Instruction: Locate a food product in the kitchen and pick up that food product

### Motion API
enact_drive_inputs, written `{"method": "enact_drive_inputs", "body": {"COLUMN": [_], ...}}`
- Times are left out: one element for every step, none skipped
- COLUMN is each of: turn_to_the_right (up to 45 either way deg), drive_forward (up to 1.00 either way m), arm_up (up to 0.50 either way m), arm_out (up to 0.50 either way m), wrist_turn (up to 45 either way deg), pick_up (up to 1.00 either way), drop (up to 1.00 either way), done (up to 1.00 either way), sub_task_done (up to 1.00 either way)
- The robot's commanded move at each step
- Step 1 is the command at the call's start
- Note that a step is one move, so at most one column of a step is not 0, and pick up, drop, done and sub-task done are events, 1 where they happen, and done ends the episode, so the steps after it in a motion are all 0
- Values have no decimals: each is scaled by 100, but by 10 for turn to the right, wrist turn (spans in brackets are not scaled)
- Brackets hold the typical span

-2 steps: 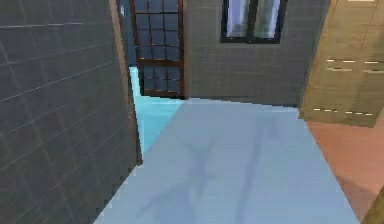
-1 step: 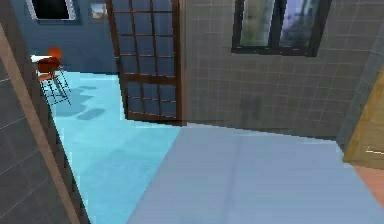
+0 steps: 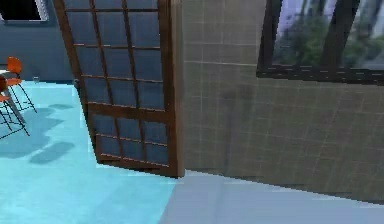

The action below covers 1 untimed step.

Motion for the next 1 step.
{"method": "enact_drive_inputs", "body": {"turn_to_the_right": [-450], "drive_forward": [0], "arm_up": [0], "arm_out": [0], "wrist_turn": [0], "pick_up": [0], "drop": [0], "done": [0], "sub_task_done": [0]}}
